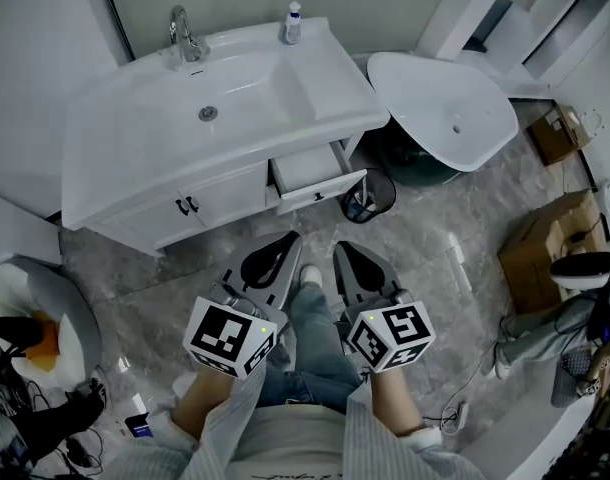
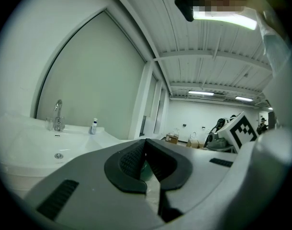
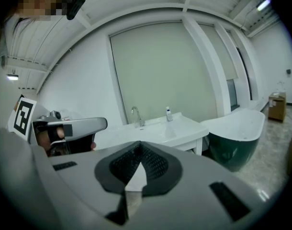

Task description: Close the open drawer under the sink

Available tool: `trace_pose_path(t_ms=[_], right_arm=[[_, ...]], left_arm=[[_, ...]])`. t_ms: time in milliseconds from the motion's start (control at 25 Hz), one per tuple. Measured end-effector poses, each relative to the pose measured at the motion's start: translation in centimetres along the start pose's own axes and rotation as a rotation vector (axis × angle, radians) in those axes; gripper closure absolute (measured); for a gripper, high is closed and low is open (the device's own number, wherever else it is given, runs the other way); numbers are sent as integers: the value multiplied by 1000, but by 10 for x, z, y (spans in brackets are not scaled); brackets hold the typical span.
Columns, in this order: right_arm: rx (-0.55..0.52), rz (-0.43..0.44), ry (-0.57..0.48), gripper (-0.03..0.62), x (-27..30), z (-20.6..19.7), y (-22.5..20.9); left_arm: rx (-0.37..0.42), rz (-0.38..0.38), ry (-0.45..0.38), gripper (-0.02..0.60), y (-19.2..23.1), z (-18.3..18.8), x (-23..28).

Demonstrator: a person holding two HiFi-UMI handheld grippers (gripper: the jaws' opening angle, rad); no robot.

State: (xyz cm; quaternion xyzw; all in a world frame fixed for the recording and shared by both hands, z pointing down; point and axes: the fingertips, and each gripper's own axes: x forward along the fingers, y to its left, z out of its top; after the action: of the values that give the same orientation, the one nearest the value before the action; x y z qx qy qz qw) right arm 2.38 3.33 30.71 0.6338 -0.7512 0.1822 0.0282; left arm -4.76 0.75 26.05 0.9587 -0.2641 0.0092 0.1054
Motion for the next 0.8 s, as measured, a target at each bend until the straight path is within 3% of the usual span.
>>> trace_pose_path(t_ms=[800], right_arm=[[-68,201,70,583,131,82,-126]], left_arm=[[12,205,-7,566,59,33,168]])
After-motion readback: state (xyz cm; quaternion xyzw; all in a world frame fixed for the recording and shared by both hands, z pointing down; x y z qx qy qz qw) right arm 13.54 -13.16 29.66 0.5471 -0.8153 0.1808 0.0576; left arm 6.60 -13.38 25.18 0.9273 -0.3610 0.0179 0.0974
